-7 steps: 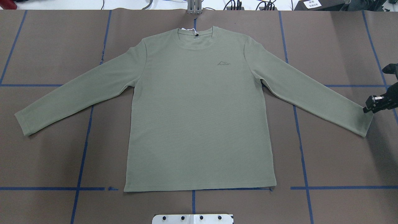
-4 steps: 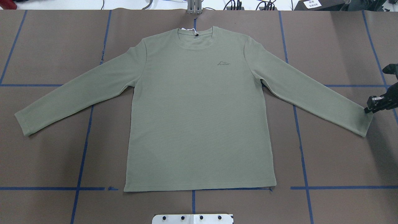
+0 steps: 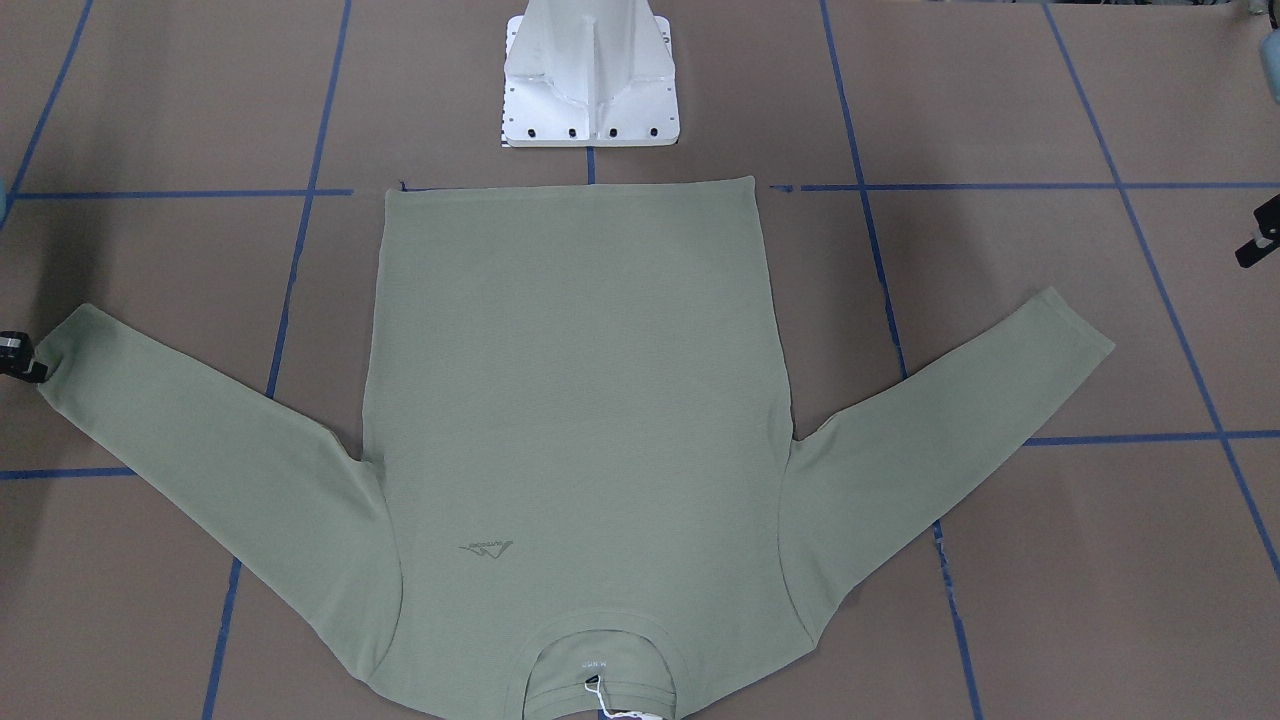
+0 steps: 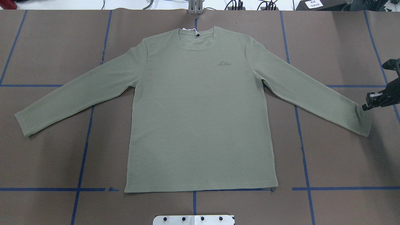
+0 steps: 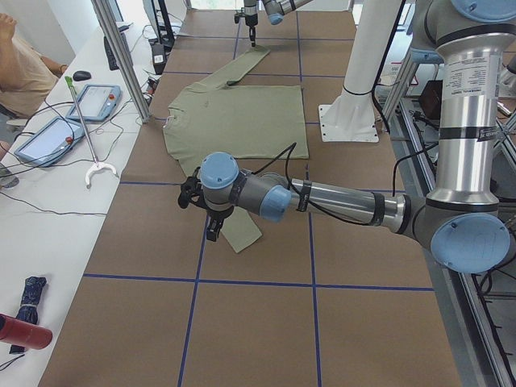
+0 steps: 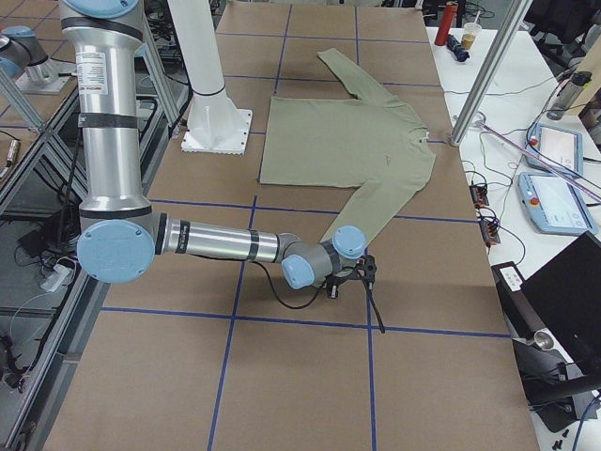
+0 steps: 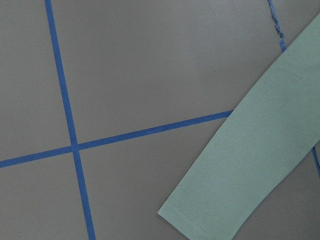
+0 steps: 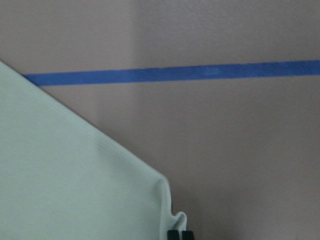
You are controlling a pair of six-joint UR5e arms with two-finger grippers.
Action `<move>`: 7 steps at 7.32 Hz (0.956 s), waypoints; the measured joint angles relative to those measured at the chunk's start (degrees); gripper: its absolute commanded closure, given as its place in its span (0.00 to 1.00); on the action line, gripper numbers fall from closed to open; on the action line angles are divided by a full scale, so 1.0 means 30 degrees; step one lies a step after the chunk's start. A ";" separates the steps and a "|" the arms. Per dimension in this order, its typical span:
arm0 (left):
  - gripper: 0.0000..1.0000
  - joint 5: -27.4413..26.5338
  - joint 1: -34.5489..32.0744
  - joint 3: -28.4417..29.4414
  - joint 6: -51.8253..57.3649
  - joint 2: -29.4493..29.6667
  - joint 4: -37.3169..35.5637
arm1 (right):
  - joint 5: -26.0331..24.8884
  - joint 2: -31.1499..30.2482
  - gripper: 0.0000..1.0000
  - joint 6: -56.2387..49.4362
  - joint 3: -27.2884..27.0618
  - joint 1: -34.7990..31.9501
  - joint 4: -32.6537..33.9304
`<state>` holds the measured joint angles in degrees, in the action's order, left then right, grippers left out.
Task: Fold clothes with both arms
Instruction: 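Grasp the sleeve cuff nearest the right gripper and lift it, then carry the sleeve with the right gripper across the shirt toward the collar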
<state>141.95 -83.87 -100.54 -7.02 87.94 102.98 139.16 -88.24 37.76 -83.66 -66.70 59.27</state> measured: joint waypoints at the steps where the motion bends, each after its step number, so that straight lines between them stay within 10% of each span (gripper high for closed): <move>1: 0.00 0.0015 -0.0004 -0.0016 -0.0002 0.0006 0.0011 | 0.0453 0.0747 1.00 0.2317 -0.1099 0.0154 0.0063; 4: 0.00 0.0060 -0.0004 -0.0024 -0.0022 -0.0002 0.0054 | 0.0908 0.6880 1.00 1.0379 -0.1613 0.1838 0.1174; 7: 0.00 0.0162 -0.0001 0.0143 -0.0014 -0.0004 0.0093 | -0.2663 1.4826 1.00 1.6501 0.0303 0.4771 0.3133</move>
<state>142.44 -83.88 -100.11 -7.06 87.92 103.27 131.17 -43.76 87.26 -82.76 -52.39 68.67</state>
